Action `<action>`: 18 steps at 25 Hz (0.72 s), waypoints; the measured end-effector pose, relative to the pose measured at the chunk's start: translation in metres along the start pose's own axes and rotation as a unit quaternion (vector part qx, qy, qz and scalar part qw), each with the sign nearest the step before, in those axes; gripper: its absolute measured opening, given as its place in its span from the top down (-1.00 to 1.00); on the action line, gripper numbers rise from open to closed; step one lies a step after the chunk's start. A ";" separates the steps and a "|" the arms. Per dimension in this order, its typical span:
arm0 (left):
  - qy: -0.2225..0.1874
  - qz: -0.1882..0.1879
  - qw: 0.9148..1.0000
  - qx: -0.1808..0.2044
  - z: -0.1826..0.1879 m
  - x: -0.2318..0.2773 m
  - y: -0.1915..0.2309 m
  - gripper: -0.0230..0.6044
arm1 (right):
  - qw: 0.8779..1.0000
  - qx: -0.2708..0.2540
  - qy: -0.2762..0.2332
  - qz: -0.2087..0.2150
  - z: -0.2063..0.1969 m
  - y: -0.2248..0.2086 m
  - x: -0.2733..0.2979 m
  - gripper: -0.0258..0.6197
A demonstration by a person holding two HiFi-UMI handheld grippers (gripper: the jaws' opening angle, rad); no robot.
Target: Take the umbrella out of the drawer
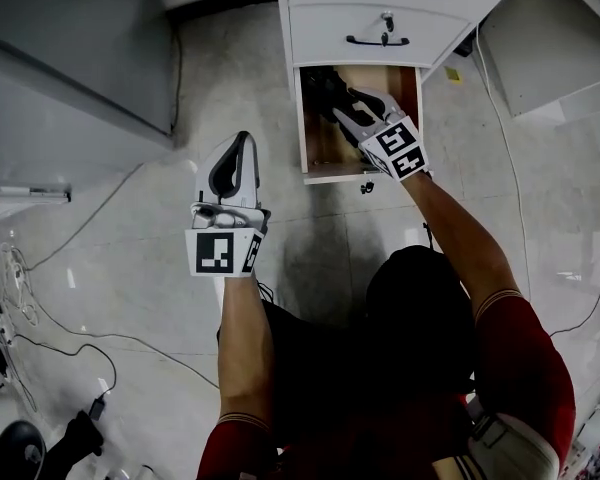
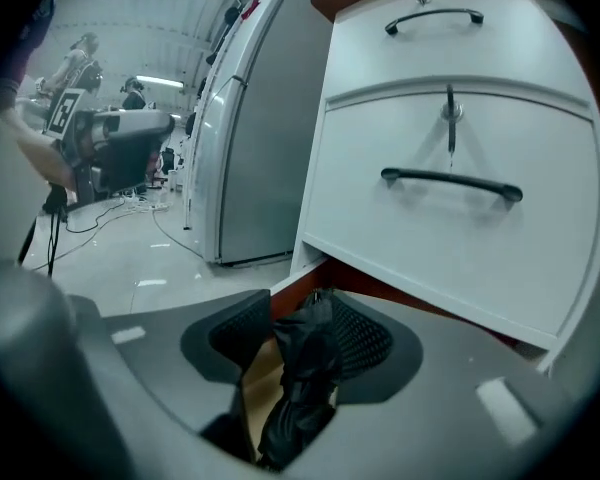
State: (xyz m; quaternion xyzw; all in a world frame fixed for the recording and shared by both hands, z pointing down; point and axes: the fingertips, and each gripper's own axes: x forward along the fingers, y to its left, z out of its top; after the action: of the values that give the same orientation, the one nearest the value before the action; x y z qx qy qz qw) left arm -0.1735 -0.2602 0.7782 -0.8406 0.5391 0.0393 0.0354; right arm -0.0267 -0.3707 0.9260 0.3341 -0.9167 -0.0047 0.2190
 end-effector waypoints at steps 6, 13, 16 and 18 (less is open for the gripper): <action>-0.015 -0.001 1.000 -0.023 0.001 0.004 -0.001 0.92 | 0.998 0.034 0.058 -0.003 -0.048 -0.014 0.038 0.01; -0.017 0.001 0.999 -0.032 0.001 -0.002 0.003 0.92 | 0.993 0.043 0.113 0.002 -0.084 -0.019 0.072 -0.26; -0.018 -0.001 0.999 -0.030 0.003 -0.002 0.003 0.92 | 0.990 0.042 0.134 0.001 -0.095 -0.021 0.085 -0.30; -0.019 -0.001 0.999 -0.031 0.004 -0.003 0.002 0.92 | 0.988 0.044 0.149 -0.001 -0.102 -0.022 0.093 -0.33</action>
State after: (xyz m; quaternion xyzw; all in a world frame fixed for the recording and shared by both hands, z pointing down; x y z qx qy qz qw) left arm -0.1769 -0.2582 0.7741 -0.8410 0.5358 0.0719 0.0195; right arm -0.0355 -0.4308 1.0523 0.3411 -0.8730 0.0856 0.3379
